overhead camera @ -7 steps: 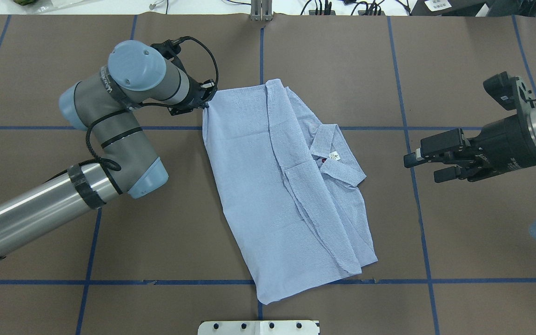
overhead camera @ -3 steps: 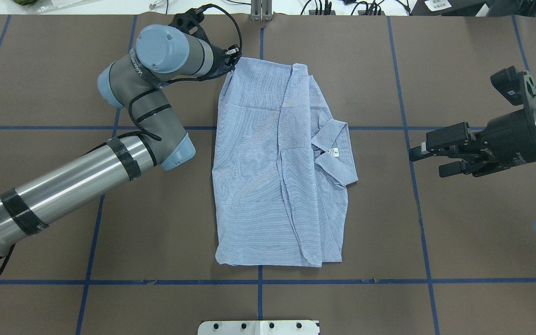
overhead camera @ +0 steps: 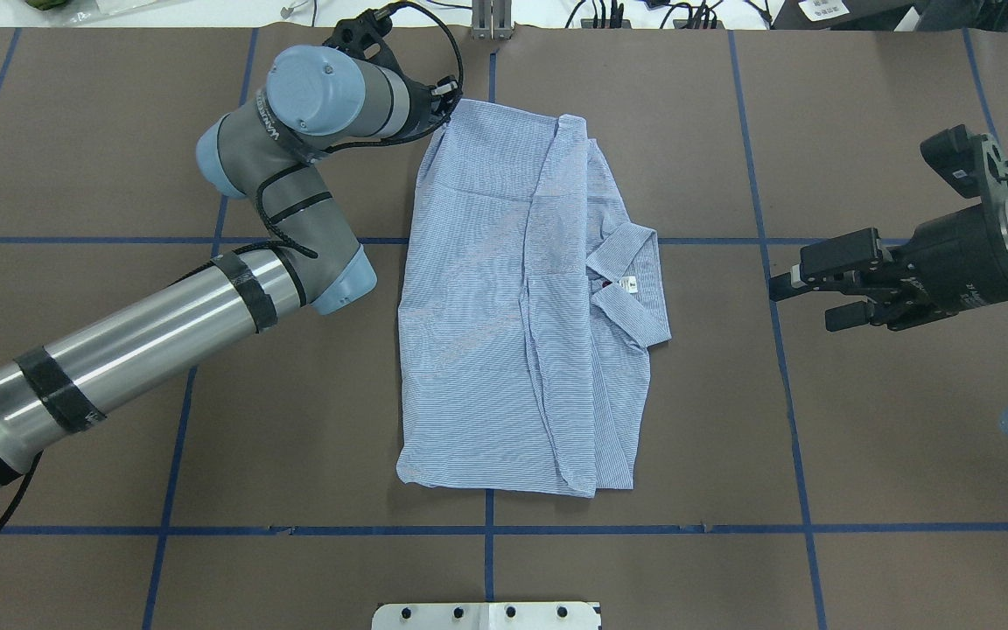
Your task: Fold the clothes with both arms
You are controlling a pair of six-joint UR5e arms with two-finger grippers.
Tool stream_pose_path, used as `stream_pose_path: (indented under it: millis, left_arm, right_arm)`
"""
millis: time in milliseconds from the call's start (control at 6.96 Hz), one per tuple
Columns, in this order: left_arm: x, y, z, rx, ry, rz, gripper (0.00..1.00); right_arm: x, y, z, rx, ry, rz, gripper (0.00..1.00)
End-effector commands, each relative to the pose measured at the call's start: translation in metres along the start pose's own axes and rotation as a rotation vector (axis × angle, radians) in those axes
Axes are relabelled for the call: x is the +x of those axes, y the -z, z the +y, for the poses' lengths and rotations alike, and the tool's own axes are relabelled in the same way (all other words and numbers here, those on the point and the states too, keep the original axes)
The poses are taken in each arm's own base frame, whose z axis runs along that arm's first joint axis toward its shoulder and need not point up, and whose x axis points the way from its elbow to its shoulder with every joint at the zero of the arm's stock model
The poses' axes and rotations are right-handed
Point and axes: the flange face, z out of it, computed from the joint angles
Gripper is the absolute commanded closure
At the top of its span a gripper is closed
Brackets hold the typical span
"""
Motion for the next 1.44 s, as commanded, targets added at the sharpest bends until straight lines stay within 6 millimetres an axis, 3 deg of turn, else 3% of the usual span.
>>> stream_pose_path:
  millis: [0,287,575,718,1006,1149,1293]
  left_arm:
    - [0.003,0.003,0.001,0.0,-0.001,0.011,0.01]
    - [0.001,0.017,-0.006,-0.009,-0.024,0.027,0.0]
    - [-0.059,0.051,-0.028,-0.165,-0.041,-0.015,0.0]
    - [-0.094,0.069,-0.025,-0.179,-0.098,-0.04,0.0]
    - [-0.15,0.12,-0.02,-0.176,-0.16,-0.031,0.0]
    - [-0.164,0.136,-0.016,-0.194,-0.163,-0.026,0.0]
    - [-0.165,0.143,-0.014,-0.207,-0.164,-0.017,0.0]
  right_arm:
    - [0.005,-0.005,-0.006,0.012,-0.009,0.012,0.0]
    - [-0.016,-0.017,-0.022,0.045,-0.027,0.044,0.0]
    - [-0.063,-0.037,-0.04,0.056,-0.054,0.13,0.0]
    - [-0.092,-0.055,-0.042,0.062,-0.038,0.191,0.0]
    - [-0.143,-0.105,-0.04,0.085,0.028,0.378,0.0]
    - [-0.161,-0.151,-0.038,0.136,0.093,0.448,0.0]
    - [-0.179,-0.194,-0.041,0.158,0.12,0.492,0.0]
